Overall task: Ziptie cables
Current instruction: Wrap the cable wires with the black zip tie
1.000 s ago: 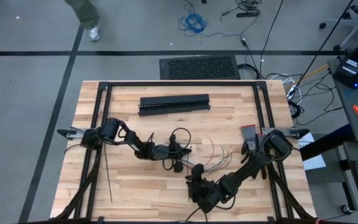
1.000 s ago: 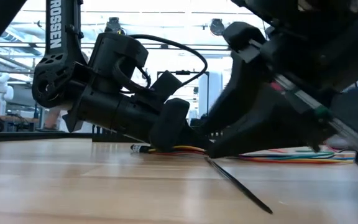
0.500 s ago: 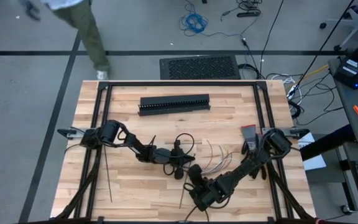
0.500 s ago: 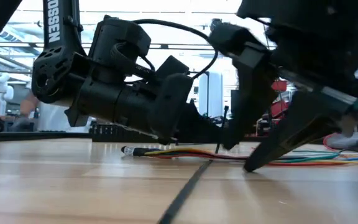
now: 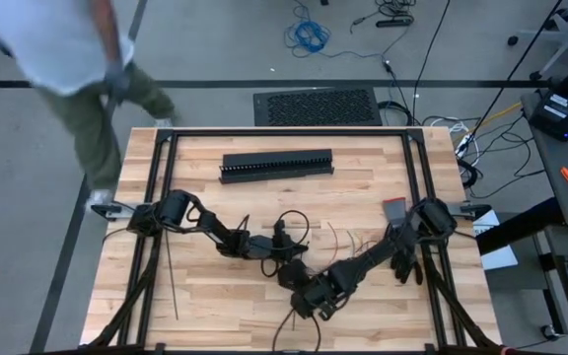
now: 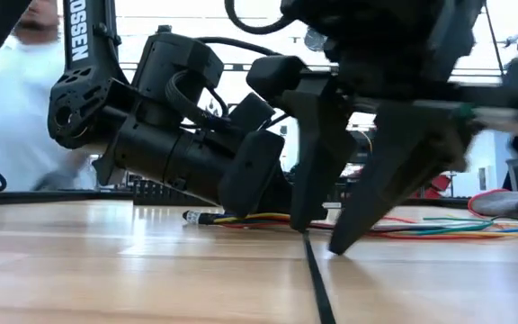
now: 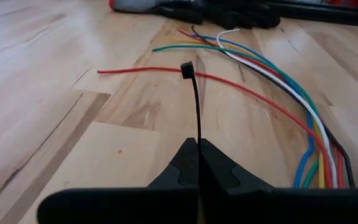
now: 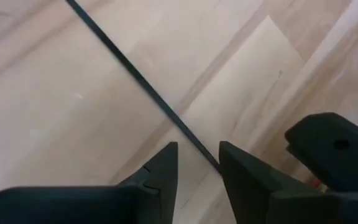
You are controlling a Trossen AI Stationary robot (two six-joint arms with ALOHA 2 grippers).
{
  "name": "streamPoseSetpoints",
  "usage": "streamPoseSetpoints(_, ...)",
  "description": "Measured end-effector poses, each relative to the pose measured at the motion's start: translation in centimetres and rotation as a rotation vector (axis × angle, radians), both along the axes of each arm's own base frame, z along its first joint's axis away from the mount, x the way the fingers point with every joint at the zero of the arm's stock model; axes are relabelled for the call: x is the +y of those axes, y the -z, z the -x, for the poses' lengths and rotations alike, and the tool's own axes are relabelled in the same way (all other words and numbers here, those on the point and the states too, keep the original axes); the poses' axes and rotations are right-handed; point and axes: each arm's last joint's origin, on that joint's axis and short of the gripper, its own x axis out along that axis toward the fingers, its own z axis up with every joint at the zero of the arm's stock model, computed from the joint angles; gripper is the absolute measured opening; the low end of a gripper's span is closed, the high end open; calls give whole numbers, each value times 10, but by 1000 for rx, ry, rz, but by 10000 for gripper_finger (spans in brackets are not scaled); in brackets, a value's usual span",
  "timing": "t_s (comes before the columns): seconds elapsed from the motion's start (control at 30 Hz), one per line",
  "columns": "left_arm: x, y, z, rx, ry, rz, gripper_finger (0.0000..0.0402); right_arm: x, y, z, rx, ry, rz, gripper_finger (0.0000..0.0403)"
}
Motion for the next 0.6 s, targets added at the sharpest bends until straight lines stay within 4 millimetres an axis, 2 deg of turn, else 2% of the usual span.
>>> streamPoseSetpoints(0.2, 0, 0, 0, 2, -1, 0, 0, -10, 0, -5, 14, -22, -19, 89)
streamPoseSetpoints(0.43, 0, 0, 0, 3, -7, -3, 0, -12, 4, -9, 17, -36, -26, 85)
streamPoseSetpoints(0.6, 0, 1, 0, 7, -10, -5, 0, -15, 7, -12, 28, -52, -62, 68)
